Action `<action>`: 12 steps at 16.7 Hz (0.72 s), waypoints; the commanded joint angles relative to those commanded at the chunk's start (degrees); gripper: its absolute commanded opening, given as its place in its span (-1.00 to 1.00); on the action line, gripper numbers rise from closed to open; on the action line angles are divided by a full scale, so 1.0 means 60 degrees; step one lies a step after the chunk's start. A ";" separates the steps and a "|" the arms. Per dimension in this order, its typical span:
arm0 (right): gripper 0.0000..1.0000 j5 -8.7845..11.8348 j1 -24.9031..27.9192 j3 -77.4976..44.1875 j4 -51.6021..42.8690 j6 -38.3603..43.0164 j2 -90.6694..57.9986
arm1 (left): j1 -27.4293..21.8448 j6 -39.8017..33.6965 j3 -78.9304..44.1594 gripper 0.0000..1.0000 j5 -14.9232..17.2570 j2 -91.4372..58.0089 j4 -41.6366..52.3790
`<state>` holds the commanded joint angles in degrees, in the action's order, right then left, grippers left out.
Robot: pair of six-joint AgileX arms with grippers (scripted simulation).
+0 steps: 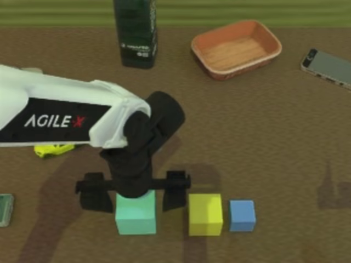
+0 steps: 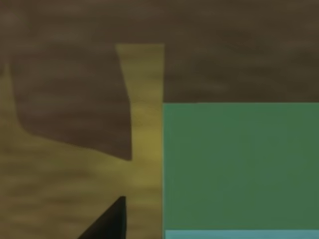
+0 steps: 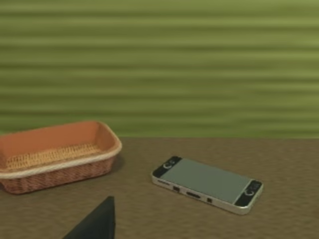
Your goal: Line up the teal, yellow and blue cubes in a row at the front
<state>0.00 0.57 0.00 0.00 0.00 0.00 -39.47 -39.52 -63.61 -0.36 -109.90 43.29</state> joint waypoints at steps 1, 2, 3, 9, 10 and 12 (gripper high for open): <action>1.00 0.0000 0.0000 0.0000 0.0000 0.0000 0.0000 | 0.0000 0.0000 0.0000 1.00 0.0000 0.0000 0.0000; 1.00 0.0000 0.0000 0.0000 0.0000 0.0000 0.0000 | 0.0000 0.0000 0.0000 1.00 0.0000 0.0000 0.0000; 1.00 0.0000 0.0000 0.0000 0.0000 0.0000 0.0000 | 0.0000 0.0000 0.0000 1.00 0.0000 0.0000 0.0000; 1.00 0.0000 0.0000 0.0000 0.0000 0.0000 0.0000 | 0.0047 -0.0034 -0.0450 1.00 -0.0005 0.0283 0.0710; 1.00 0.0000 0.0000 0.0000 0.0000 0.0000 0.0000 | 0.0073 -0.0047 -0.0652 1.00 -0.0007 0.0429 0.1084; 1.00 0.0000 0.0000 0.0000 0.0000 0.0000 0.0000 | 0.0117 -0.0056 -0.1064 1.00 -0.0007 0.0739 0.1891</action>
<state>0.00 0.57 0.00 0.00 0.00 0.00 -38.77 -39.86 -69.99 -0.40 -105.46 54.64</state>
